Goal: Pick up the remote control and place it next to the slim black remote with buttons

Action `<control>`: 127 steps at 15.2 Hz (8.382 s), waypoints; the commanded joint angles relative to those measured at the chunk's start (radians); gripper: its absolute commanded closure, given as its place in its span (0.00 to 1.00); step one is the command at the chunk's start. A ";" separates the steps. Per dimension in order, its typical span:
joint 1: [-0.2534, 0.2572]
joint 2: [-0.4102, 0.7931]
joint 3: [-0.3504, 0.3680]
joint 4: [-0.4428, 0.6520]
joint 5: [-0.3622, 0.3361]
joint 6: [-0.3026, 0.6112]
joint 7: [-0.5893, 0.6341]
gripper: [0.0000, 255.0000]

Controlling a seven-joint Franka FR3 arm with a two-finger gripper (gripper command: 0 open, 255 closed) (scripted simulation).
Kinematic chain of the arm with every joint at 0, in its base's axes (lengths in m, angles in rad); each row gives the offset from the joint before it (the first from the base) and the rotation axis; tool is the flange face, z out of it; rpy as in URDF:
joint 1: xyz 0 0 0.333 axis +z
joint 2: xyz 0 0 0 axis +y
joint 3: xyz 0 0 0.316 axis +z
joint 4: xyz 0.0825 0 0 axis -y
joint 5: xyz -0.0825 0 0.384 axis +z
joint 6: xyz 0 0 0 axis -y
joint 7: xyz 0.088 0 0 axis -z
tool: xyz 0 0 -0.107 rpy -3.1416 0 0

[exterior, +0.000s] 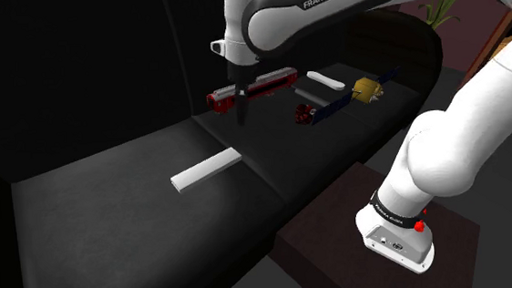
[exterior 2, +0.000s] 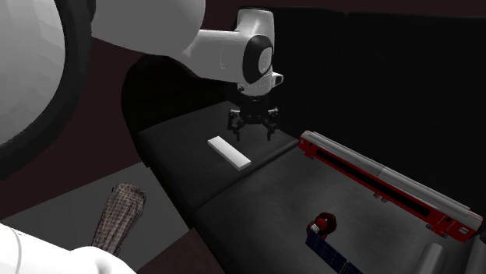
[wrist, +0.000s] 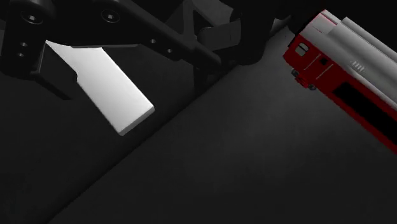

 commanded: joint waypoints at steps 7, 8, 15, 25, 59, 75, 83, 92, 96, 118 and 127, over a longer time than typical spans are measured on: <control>0.081 0.213 0.076 0.083 -0.046 0.106 -0.163 0.00; 0.091 0.237 0.086 0.091 -0.054 0.118 -0.181 0.00; 0.117 0.326 0.109 0.089 -0.090 0.199 -0.217 0.00; 0.118 0.356 0.107 0.073 -0.102 0.243 -0.208 0.00; 0.057 0.141 0.052 0.073 -0.034 0.038 -0.370 1.00; -0.119 0.002 -0.187 -0.076 -0.060 0.053 -0.770 1.00; -0.207 0.031 -0.315 -0.040 -0.084 0.051 -0.972 1.00; -0.280 0.124 -0.423 0.038 -0.075 0.070 -1.159 1.00; -0.281 0.149 -0.425 0.008 -0.069 0.124 -1.164 1.00; -0.281 0.223 -0.429 -0.048 -0.045 0.252 -1.181 0.00; -0.280 0.146 -0.425 0.006 -0.070 0.123 -1.162 0.00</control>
